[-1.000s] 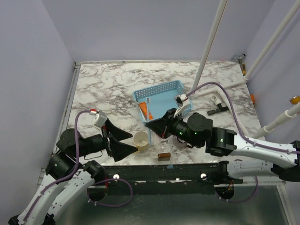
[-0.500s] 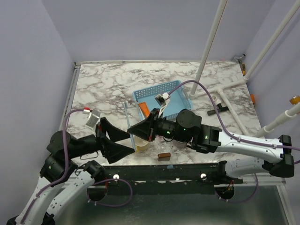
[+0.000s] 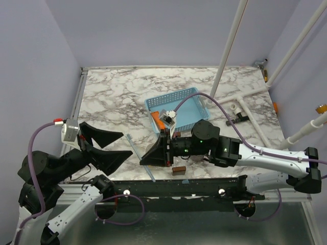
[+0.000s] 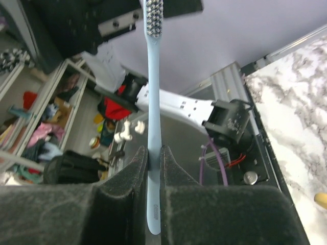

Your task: Prepare toiletry sets of a toothbrush and toothpaste on the tray

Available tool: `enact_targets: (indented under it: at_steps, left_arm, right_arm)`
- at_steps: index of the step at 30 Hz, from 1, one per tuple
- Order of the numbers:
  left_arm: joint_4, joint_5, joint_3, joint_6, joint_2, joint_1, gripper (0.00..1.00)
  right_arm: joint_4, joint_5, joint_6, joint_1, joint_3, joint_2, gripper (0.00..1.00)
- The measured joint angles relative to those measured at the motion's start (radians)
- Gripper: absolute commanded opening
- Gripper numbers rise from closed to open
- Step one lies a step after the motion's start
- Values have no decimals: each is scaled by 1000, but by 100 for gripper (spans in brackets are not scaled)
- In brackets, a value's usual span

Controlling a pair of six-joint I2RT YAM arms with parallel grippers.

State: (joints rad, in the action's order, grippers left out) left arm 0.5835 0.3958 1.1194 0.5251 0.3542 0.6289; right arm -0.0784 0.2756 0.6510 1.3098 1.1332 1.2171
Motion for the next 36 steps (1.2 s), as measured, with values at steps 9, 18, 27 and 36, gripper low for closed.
enact_targets:
  at_steps: [9,18,27,36]
  left_arm:
    - [31,16,66,-5,56,0,96]
    - [158,132,189,8,131,0,89]
    - [266,233,208,37,159,0,77]
    - [315,299,207,38,162,0,59]
  right_arm:
    - [60,168,-68,0,-27,-23,1]
    - [163,247,-144,0,21,-10,1]
    - [209,319,-183,0,67,16,1]
    - [241,333,-201,0,111,43,1]
